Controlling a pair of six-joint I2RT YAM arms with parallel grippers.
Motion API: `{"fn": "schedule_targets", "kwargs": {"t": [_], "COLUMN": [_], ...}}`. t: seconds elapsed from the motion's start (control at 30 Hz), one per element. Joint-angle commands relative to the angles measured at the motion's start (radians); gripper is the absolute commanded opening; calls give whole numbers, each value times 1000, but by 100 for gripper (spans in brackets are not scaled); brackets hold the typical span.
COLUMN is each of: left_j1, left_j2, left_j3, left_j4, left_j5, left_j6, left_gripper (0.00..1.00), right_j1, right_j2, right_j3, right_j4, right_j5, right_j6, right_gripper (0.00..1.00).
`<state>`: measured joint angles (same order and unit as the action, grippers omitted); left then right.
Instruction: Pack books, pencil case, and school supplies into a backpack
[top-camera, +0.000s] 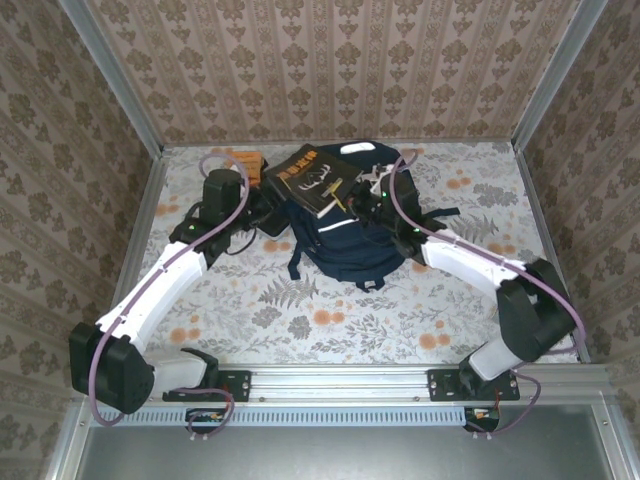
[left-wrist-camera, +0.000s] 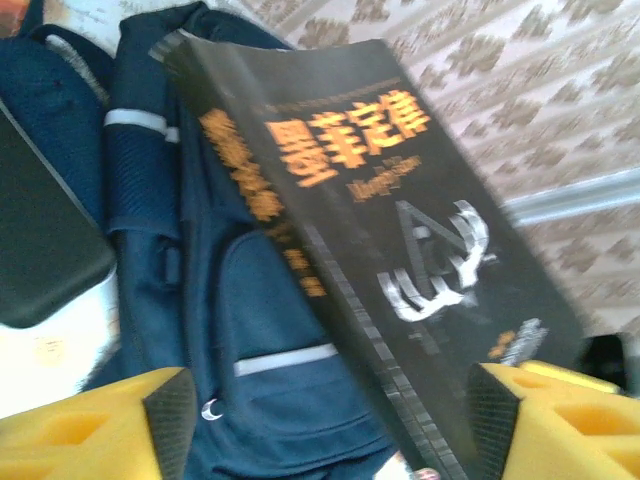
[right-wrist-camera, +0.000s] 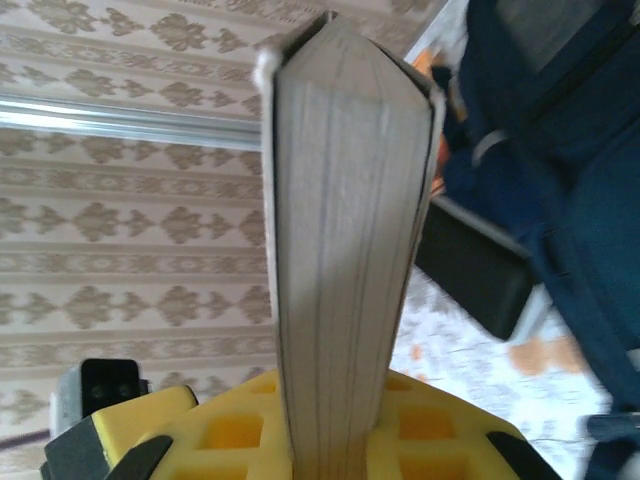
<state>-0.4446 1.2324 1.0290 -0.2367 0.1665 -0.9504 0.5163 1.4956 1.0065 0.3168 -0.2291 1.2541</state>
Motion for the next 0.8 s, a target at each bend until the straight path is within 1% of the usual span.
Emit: {"fn": "schedule_targets", "kwargs": {"t": [0.0, 0.03, 0.07, 0.17, 0.27, 0.37, 0.43, 0.53, 0.7, 0.77], "left_j1": [-5, -5, -40, -94, -170, -255, -311, -367, -435, -445], "left_j2": [-5, 6, 19, 76, 161, 269, 349, 469, 658, 727], "left_j3": [-5, 2, 12, 60, 147, 248, 329, 478, 691, 772], "left_j4": [-107, -119, -130, -157, -213, -286, -340, -443, -546, -586], "left_j5": [41, 39, 38, 27, -2, -62, -111, -171, -207, -241], "left_j6": [147, 169, 186, 259, 365, 483, 555, 657, 835, 876], "left_gripper": [78, 78, 79, 79, 78, 75, 75, 76, 79, 79], "right_j1": [-17, -22, -27, -50, -89, -138, -176, -234, -330, -360], "right_j2": [-171, -203, -233, -322, -406, -476, -517, -559, -594, -607], "right_j3": [20, 21, 22, 16, 8, -4, -14, -22, -29, -35], "right_j4": [-168, -229, -277, -427, -560, -667, -725, -803, -916, -941], "right_j5": [72, 98, 120, 206, 279, 332, 353, 370, 373, 368], "right_j6": [-246, -289, -326, -419, -470, -493, -502, -512, -524, -526], "right_gripper": [3, 2, 2, 2, 3, 3, 3, 3, 3, 3]}}
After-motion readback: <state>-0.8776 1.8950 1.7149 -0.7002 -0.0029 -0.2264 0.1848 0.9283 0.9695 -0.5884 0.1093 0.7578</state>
